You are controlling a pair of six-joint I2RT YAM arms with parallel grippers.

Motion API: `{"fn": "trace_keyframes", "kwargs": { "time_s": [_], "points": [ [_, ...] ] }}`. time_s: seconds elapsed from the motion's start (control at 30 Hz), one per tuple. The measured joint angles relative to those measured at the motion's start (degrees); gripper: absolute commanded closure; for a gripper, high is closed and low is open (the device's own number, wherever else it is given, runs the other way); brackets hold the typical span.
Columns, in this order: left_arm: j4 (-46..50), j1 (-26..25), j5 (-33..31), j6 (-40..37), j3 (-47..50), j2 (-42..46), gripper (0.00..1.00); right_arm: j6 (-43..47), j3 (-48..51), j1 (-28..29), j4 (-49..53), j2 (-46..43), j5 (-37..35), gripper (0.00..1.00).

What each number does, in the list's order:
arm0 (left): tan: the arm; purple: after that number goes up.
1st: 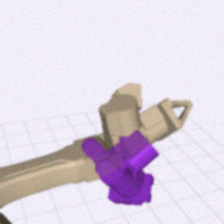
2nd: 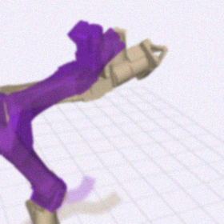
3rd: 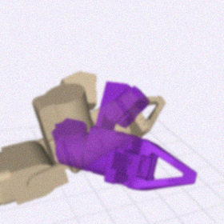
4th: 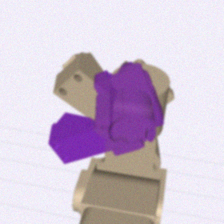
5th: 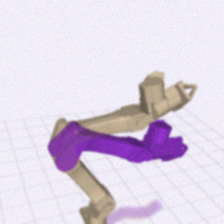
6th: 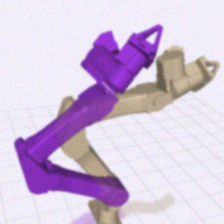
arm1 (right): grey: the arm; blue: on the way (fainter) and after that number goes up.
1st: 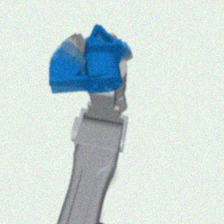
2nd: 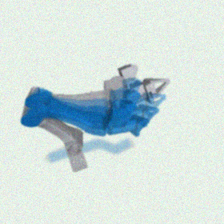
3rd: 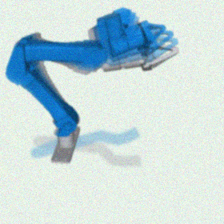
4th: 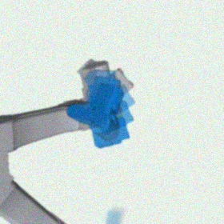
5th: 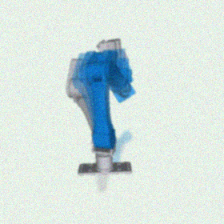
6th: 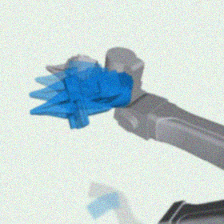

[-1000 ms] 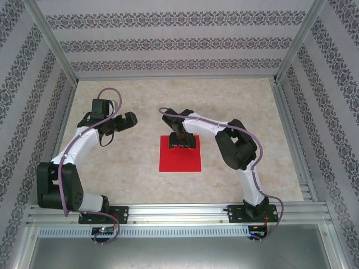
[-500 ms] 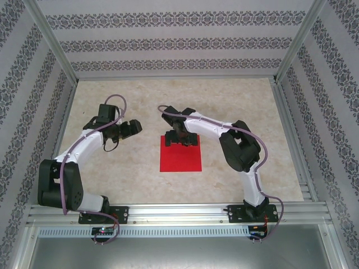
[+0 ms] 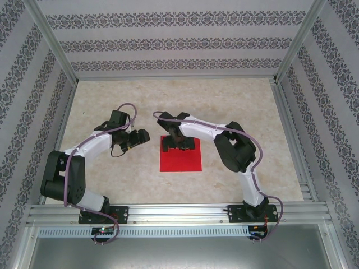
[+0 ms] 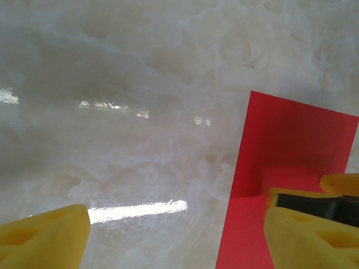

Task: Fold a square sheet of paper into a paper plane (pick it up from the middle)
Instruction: Fold the square sheet of paper in half at the center of the table.

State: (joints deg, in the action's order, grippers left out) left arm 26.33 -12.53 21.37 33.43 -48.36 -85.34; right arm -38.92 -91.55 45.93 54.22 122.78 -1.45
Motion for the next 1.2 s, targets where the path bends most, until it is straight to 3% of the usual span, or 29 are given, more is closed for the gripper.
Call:
{"fn": "trace_keyframes", "kwargs": {
  "time_s": [0.3,0.83,1.0,1.2],
  "points": [
    [-0.5,-0.8,0.2,0.6,0.8,-0.5,0.19,0.1,1.0,0.1,-0.9,0.2,-0.6,0.02],
    [-0.6,-0.8,0.2,0.8,1.3,-0.8,0.19,1.5,2.8,0.1,-1.9,-0.7,-1.5,0.12],
    [-0.6,-0.8,0.2,0.8,1.3,-1.2,0.19,1.7,3.6,0.0,-2.5,-1.4,-1.4,0.2],
    [-1.2,-1.6,0.3,1.5,1.5,-1.3,0.23,1.0,6.7,-1.2,-5.1,-3.7,-0.3,0.46]
  ]
}}
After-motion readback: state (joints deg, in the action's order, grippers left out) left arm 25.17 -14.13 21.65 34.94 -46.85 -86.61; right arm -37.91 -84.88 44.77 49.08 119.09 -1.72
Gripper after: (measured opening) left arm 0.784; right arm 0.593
